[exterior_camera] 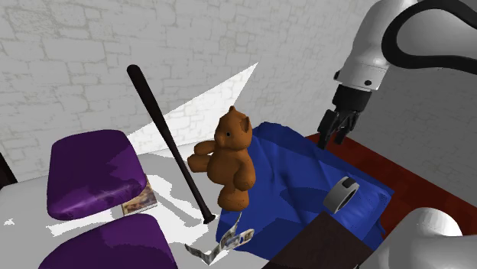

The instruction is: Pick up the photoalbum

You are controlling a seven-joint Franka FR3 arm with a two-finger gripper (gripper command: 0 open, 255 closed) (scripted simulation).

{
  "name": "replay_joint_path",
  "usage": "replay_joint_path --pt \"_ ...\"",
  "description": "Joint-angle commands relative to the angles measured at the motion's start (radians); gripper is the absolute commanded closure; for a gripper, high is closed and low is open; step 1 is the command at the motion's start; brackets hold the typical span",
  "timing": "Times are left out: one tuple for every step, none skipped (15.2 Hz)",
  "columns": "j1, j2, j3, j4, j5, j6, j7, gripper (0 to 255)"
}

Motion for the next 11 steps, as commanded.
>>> replay_joint_path --pt "0.000 0.000 0.000 0.000 0.000 0.000 0.000 0" --pt "-0.003 -0.004 0.026 -0.027 0.009 0.026 0.037 0" --pt "-0.006 -0.005 0.052 -0.053 0.019 0.052 0.074 0" --pt "-0.009 -0.005 0.078 -0.077 0.029 0.078 0.111 0" --pt "-0.011 -0.002 0.105 -0.100 0.039 0.105 0.148 0" --pt "-0.014 0.003 0.132 -0.120 0.049 0.132 0.185 0" --pt "-0.016 0.010 0.159 -0.140 0.059 0.159 0.222 0" --pt "-0.019 0.019 0.186 -0.157 0.069 0.187 0.259 0" --pt "-0.022 0.031 0.213 -0.173 0.078 0.215 0.296 0" --pt "-0.025 0.045 0.241 -0.187 0.087 0.243 0.334 0" --pt "-0.028 0.061 0.269 -0.200 0.095 0.272 0.371 0"
